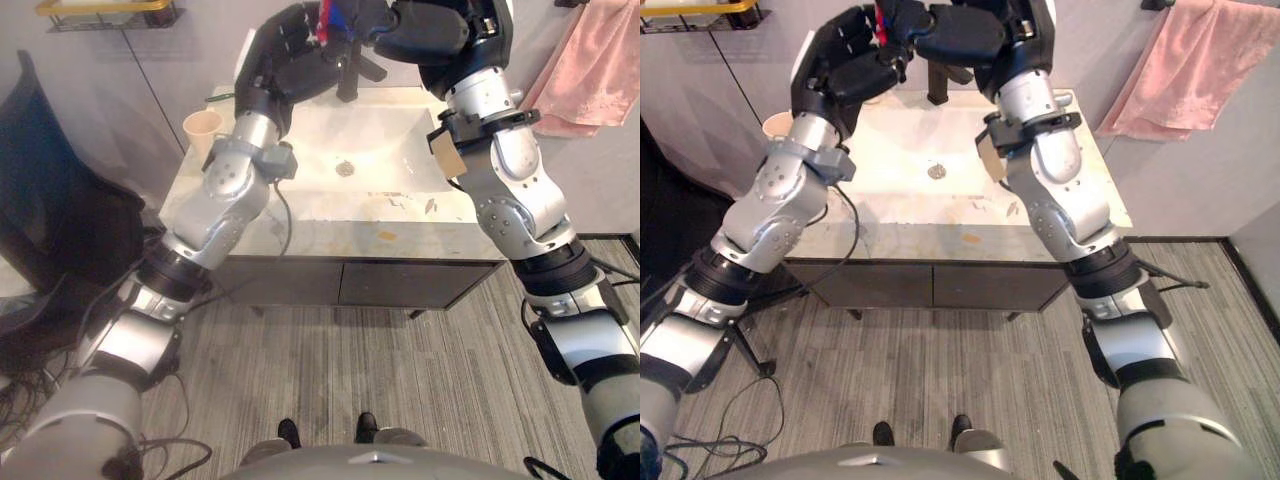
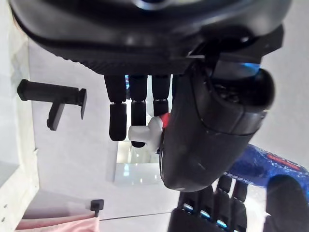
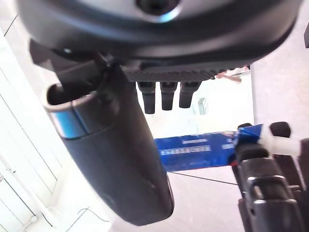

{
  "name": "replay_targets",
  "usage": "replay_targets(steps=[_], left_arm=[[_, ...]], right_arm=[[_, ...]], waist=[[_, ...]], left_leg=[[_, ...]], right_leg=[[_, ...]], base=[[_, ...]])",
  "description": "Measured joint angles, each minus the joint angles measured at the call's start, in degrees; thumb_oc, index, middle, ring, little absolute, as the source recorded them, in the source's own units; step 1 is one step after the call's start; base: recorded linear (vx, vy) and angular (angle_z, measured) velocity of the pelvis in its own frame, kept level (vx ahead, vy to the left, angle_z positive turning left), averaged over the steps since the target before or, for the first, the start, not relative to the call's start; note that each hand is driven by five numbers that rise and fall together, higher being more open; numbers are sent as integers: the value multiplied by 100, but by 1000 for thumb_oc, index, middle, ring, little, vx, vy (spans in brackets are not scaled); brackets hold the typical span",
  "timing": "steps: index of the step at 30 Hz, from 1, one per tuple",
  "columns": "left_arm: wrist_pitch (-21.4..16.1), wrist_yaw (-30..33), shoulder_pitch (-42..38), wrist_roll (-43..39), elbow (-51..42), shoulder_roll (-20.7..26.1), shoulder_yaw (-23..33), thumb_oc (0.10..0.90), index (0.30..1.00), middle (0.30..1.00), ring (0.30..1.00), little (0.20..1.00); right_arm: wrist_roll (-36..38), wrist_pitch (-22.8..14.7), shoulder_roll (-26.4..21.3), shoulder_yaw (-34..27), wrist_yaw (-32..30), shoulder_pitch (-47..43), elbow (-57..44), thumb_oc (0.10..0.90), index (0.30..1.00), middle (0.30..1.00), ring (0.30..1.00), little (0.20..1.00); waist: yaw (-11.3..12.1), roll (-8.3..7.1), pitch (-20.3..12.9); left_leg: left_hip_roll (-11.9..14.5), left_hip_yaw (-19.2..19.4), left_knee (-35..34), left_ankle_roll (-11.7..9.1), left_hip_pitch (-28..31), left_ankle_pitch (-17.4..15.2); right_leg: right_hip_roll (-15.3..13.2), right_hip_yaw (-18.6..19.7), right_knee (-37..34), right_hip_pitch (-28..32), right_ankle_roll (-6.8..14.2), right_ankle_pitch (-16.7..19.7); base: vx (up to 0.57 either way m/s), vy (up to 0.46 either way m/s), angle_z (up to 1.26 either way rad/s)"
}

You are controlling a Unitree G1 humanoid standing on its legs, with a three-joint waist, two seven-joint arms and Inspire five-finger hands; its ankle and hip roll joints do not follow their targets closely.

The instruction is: Organize the bathroom.

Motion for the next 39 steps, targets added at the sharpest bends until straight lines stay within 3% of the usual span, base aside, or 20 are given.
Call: replay_targets(steps=[18,19,20,21,22,23,24,25,28,29,30,31,32,33,39], left_arm=[[15,11,234,138,265,-6,16,400,300,300,300,300],[15,11,234,139,264,-6,16,400,300,300,300,300],[15,14,234,139,264,-5,16,400,300,300,300,300],[15,15,234,138,265,-5,16,400,300,300,300,300],[15,15,234,139,265,-6,16,400,300,300,300,300],[15,15,234,140,265,-6,16,400,300,300,300,300],[15,16,234,140,265,-6,16,400,300,300,300,300],[15,17,234,140,265,-6,16,400,300,300,300,300],[15,17,234,148,266,-7,16,400,300,300,300,300],[15,17,234,154,265,-9,16,400,300,300,300,300],[15,15,234,202,265,-9,16,400,300,300,300,300],[15,2,234,243,264,-10,12,400,300,300,300,300],[15,0,234,290,265,-20,12,400,300,300,300,300],[15,12,234,318,265,-20,13,400,300,300,300,300],[15,39,234,319,272,-19,15,400,300,300,300,300]], right_arm=[[3,7,-3,-47,160,0,0,800,900,900,900,900],[3,11,-1,-44,171,0,0,775,862,862,862,862],[3,12,5,-40,176,0,0,671,707,707,707,707],[2,16,6,-39,183,0,0,662,693,693,693,693],[2,18,6,-39,183,0,0,689,733,733,733,733],[2,22,6,-39,189,0,0,596,594,594,594,594],[2,30,6,-39,195,0,0,533,500,500,500,500],[2,37,6,-39,197,0,0,529,493,493,493,493],[2,101,7,-39,194,0,1,424,335,335,335,335],[2,113,7,-38,192,0,1,433,349,349,349,349],[-9,120,7,-38,172,0,4,521,481,481,481,481],[-9,120,7,-45,142,0,9,574,561,561,561,561],[-4,120,7,-54,122,0,12,585,578,578,578,578],[-2,120,7,-54,130,0,11,800,900,900,900,900],[11,130,7,-52,200,0,11,800,900,900,900,900]], waist=[[3,0,0],[5,0,0],[5,0,0],[5,0,0],[5,0,0],[5,0,0],[5,0,0],[5,0,0],[3,0,0],[4,0,0],[5,0,0],[6,0,0],[7,0,0],[3,0,0],[2,0,0]], left_leg=[[-1,9,-2,0,12,0],[-1,9,-2,0,12,0],[-1,9,-2,0,12,0],[0,9,-2,0,12,0],[-1,9,-2,0,12,0],[-1,8,-2,0,12,0],[0,7,-2,0,12,0],[0,7,-2,0,12,0],[0,7,-2,0,13,0],[0,7,-2,0,13,0],[0,7,-2,0,13,0],[-1,7,-2,0,12,0],[-1,7,-2,0,12,0],[-1,7,-2,0,13,0],[1,7,-2,0,13,0]], right_leg=[[-1,13,-2,1,0,0],[-1,13,-2,1,0,0],[-1,13,-2,1,0,0],[-1,13,-2,1,0,0],[-1,12,-1,1,0,0],[-1,12,-1,2,1,0],[-1,12,-1,2,1,0],[-1,12,-2,2,1,0],[-1,11,-1,2,1,0],[-1,11,-1,2,1,0],[-1,11,-1,3,1,0],[-1,10,-1,2,1,0],[-2,10,-1,3,1,1],[-2,11,-1,3,1,1],[0,11,-1,3,1,1]], base=[[0,0,0],[0,0,0],[0,0,0],[0,0,0],[0,0,0],[0,0,0],[0,0,0],[0,0,0],[0,0,0],[0,0,0],[0,0,0],[0,0,0],[0,0,0],[0,0,0],[0,0,0]])
